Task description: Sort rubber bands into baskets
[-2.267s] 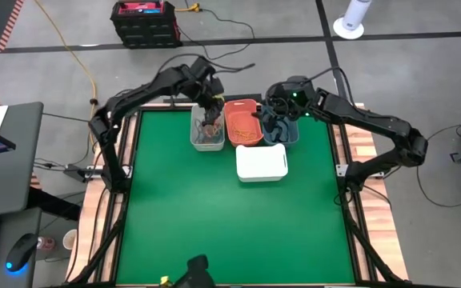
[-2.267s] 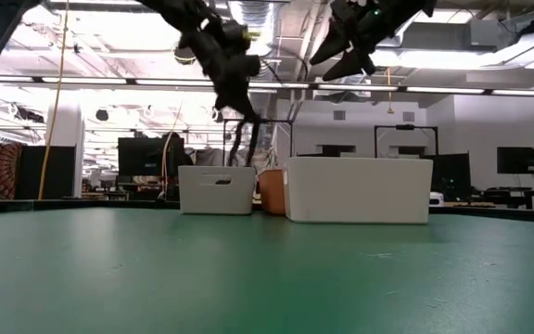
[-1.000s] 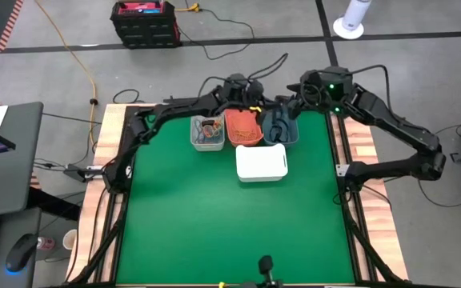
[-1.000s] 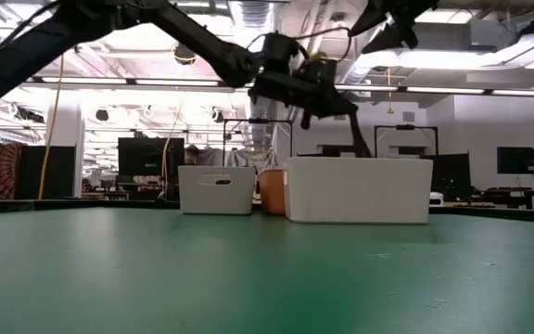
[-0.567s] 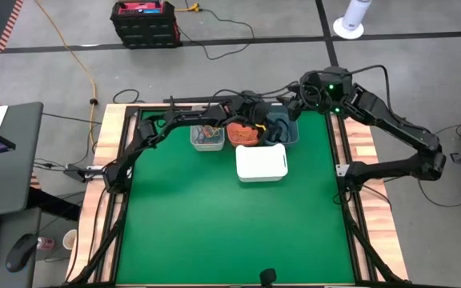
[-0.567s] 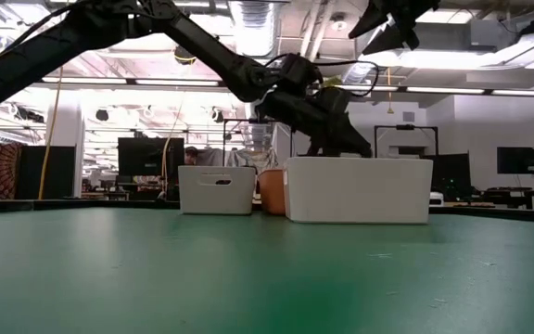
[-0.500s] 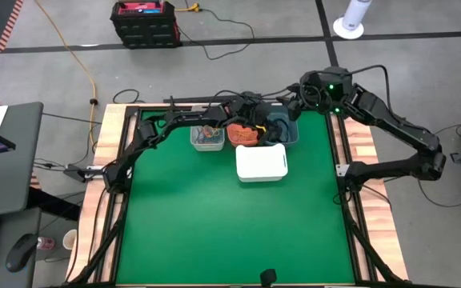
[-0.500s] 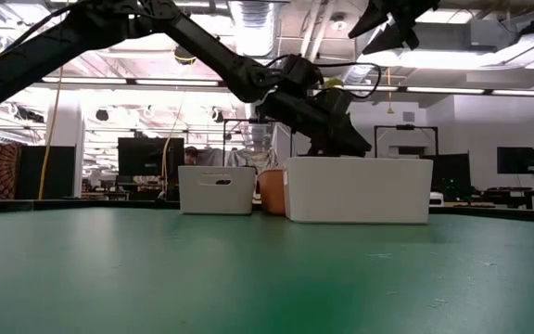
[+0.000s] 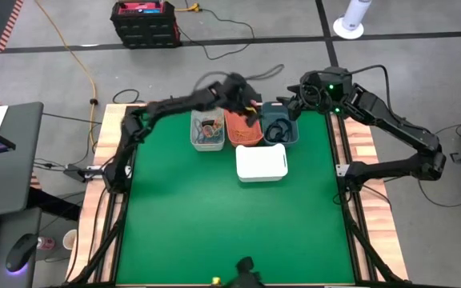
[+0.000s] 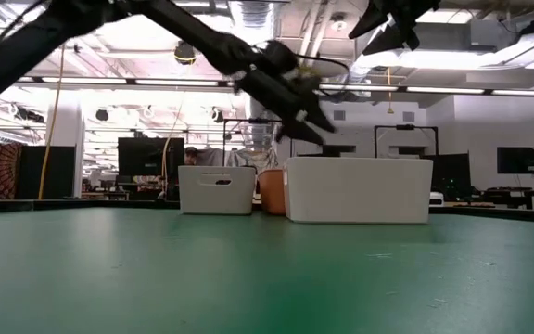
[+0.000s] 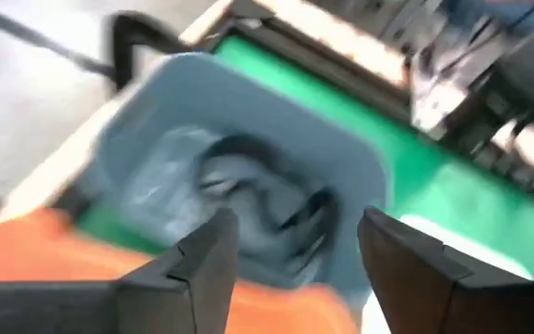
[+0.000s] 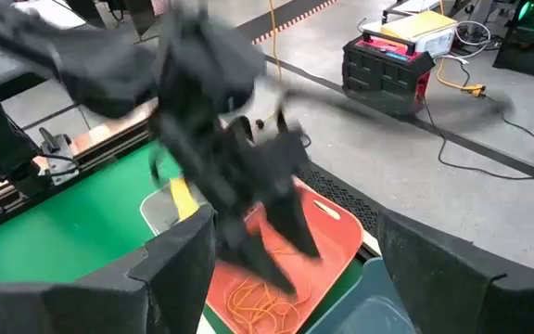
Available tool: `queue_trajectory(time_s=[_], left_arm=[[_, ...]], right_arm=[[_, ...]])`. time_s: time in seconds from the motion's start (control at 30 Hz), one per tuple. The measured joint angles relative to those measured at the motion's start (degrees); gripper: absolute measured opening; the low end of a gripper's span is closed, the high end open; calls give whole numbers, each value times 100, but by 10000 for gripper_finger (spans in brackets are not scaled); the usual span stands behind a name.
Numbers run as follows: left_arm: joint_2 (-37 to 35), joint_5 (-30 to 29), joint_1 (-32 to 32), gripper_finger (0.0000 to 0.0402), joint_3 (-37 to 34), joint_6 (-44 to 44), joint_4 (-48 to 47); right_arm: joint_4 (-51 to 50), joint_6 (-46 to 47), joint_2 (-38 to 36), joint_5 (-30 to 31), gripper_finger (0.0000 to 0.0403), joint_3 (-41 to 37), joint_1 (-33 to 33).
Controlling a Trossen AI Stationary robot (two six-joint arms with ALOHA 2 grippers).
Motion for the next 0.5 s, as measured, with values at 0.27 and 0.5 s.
queue_trajectory(time_s=[0.27,0.5], left_arm=[[-1001,-550,569,163,-329,2014,-2799],[-1421,-215,1007,147,-1565,2036,-2963]], right_arm=[[25,15,29,47,320,0,0],[28,126,39,324,320,0,11]])
